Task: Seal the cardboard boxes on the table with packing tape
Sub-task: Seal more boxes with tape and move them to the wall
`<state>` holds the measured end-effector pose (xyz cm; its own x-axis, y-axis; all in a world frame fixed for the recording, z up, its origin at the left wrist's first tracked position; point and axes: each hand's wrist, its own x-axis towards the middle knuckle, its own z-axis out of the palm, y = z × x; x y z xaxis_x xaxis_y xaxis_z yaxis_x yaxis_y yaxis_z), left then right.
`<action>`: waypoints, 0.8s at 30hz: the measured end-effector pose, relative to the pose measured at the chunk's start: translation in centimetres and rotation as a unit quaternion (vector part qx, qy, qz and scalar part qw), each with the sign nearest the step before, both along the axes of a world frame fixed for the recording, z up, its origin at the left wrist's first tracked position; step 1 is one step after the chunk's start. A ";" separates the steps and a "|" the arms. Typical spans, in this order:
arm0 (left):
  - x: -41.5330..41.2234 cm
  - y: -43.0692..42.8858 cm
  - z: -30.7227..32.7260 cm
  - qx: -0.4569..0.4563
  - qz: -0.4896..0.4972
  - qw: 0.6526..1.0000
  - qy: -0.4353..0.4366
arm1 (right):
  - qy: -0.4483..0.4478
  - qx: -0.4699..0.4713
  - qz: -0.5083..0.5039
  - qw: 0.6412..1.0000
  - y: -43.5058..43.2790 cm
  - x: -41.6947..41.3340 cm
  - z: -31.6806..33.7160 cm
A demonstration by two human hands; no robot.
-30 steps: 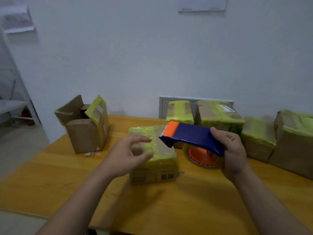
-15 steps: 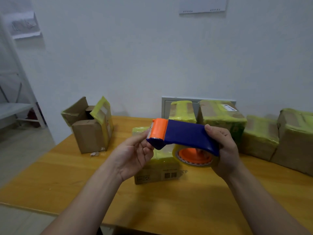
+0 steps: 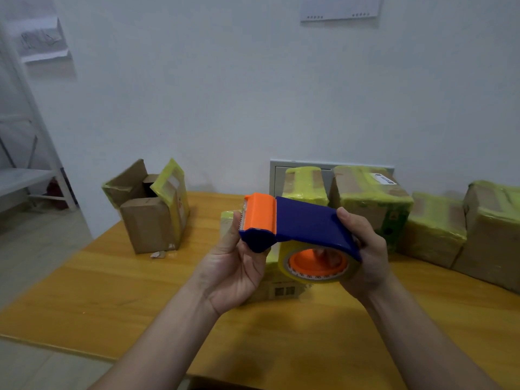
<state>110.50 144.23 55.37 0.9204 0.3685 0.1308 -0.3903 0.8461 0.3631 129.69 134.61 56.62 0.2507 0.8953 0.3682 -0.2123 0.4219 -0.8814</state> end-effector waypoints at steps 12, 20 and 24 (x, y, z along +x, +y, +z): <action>-1.8 2.3 1.2 0.260 0.196 0.903 0.279 | -0.048 -0.012 0.005 0.999 0.1 1.0 1.0; -2.0 3.6 0.6 0.399 0.299 0.776 0.387 | -0.142 -0.026 -0.007 0.989 0.4 1.7 0.6; -3.2 4.2 0.1 0.360 0.322 0.777 0.403 | -0.142 -0.041 -0.062 0.987 -0.2 3.7 0.5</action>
<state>107.31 148.39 55.48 0.4657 0.8849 -0.0059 -0.0493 0.0325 0.9983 133.39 134.44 57.11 0.2571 0.8942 0.3664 0.0976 0.3532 -0.9304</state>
